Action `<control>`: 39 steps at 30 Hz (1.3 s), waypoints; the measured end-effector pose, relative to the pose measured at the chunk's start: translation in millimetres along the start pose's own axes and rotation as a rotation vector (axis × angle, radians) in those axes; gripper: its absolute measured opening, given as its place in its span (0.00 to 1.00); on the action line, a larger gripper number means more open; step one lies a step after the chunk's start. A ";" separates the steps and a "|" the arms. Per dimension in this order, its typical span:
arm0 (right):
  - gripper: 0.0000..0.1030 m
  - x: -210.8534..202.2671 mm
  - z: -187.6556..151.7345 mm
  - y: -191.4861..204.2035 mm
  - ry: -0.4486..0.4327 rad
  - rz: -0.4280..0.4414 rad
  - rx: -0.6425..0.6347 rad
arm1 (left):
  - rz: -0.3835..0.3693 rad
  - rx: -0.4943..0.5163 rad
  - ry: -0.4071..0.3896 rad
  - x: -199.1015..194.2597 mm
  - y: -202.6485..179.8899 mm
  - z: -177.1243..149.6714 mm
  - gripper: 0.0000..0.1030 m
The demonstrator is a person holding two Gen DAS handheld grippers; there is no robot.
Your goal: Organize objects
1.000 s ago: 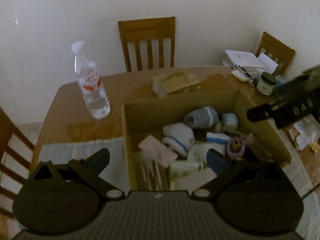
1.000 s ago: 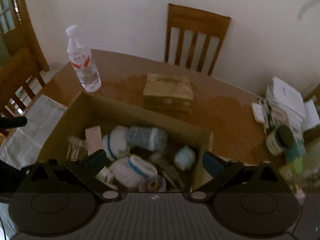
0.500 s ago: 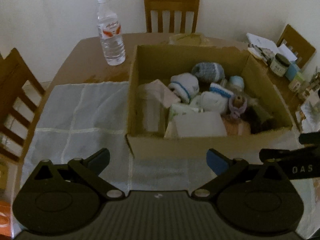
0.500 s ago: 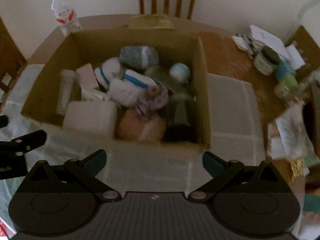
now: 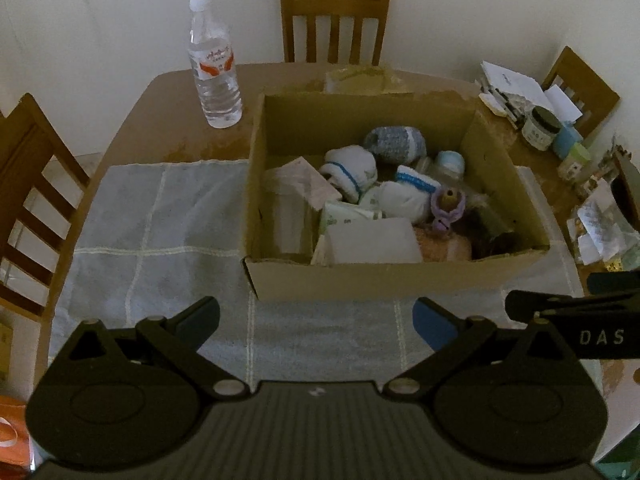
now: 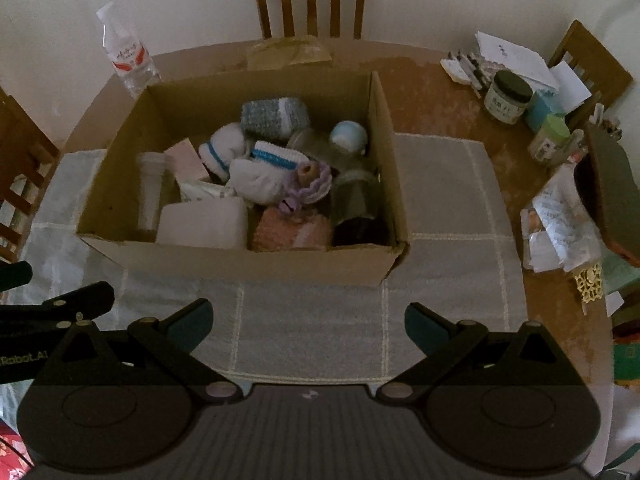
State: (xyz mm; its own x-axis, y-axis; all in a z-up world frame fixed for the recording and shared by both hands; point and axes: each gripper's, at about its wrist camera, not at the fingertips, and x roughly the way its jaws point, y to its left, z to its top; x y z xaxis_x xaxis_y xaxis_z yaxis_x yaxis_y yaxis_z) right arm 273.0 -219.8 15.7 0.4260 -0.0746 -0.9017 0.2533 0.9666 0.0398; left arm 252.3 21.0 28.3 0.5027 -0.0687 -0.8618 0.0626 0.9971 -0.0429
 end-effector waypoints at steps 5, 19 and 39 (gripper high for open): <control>1.00 -3.9 3.9 -2.2 -0.001 0.002 0.006 | 0.009 -0.006 -0.025 -5.1 0.5 5.8 0.99; 1.00 -2.1 9.8 -5.2 0.000 0.015 0.025 | 0.021 -0.011 -0.012 -0.9 -3.1 11.0 0.99; 1.00 -3.8 11.6 -10.8 -0.002 0.013 0.036 | 0.022 -0.005 -0.010 -2.7 -8.4 13.8 0.99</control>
State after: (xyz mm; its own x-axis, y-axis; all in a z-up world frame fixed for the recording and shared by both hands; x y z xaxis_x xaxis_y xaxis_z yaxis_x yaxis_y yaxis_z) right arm 278.7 -232.8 23.7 0.4316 -0.0622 -0.8999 0.2787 0.9580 0.0675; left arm 262.3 12.3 38.0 0.5124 -0.0472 -0.8575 0.0474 0.9985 -0.0266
